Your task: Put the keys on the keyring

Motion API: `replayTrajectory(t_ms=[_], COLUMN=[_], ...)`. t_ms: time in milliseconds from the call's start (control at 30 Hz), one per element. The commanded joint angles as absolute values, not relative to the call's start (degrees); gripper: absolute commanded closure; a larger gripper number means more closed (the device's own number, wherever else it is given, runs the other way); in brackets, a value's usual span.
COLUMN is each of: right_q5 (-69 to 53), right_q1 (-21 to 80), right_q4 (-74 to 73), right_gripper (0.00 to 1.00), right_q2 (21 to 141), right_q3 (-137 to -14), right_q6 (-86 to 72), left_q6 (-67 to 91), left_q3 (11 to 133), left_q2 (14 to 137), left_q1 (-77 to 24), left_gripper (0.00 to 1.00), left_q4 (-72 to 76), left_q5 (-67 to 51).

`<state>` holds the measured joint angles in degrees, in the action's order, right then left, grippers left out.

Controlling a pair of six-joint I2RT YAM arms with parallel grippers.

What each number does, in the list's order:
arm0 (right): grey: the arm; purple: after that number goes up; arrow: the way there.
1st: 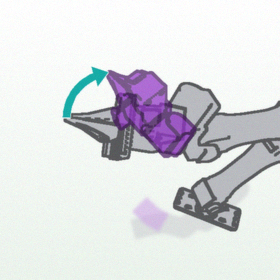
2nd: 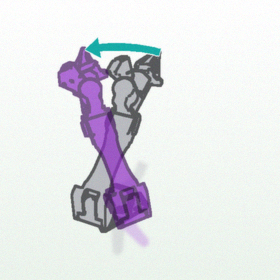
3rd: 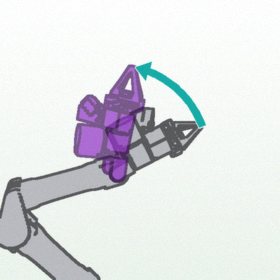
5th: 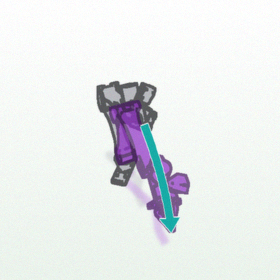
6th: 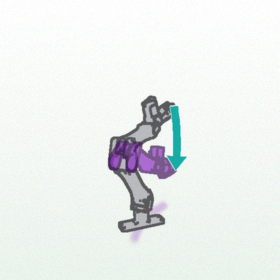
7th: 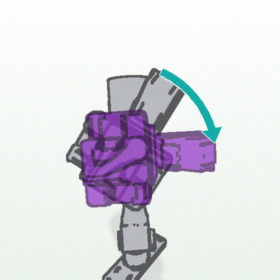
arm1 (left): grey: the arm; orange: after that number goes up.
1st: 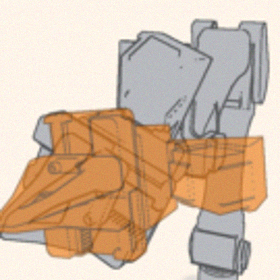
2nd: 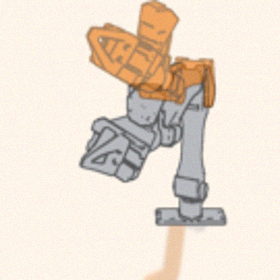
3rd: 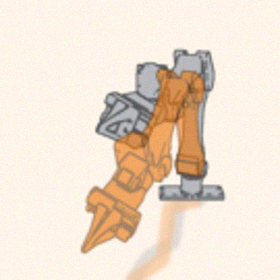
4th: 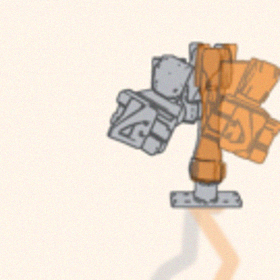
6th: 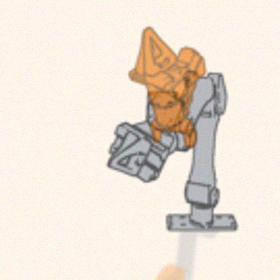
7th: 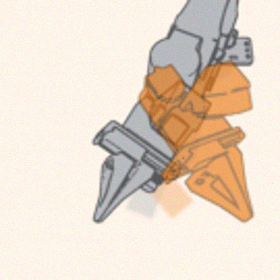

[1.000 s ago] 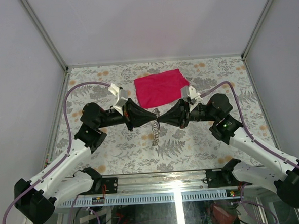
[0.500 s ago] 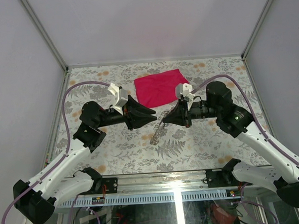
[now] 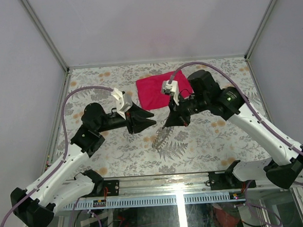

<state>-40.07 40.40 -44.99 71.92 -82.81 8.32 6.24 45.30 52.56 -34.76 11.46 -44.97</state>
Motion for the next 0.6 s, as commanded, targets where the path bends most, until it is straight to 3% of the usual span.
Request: replayTrajectory(t_ms=[0,300,567], right_q5=[-34.6,-25.6,-22.5], right_q1=[44.1,51.6,51.6], right_q4=[-48.1,-60.6,-62.6], right_gripper=[1.0,1.0,1.0], right_q2=[76.1,92.4,88.1], right_q3=[-89.3,-103.4,-97.2], right_q6=[5.5,3.2,0.6], left_q6=[2.0,0.3,-1.7], left_q3=[45.7,44.3,44.9], left_q2=[49.1,45.5,46.8], left_q1=[-34.7,-34.7,-34.7], left_gripper=[0.64,0.63,0.63], left_q4=[6.8,2.7,0.6], left_q5=[-41.0,-37.2,-38.8])
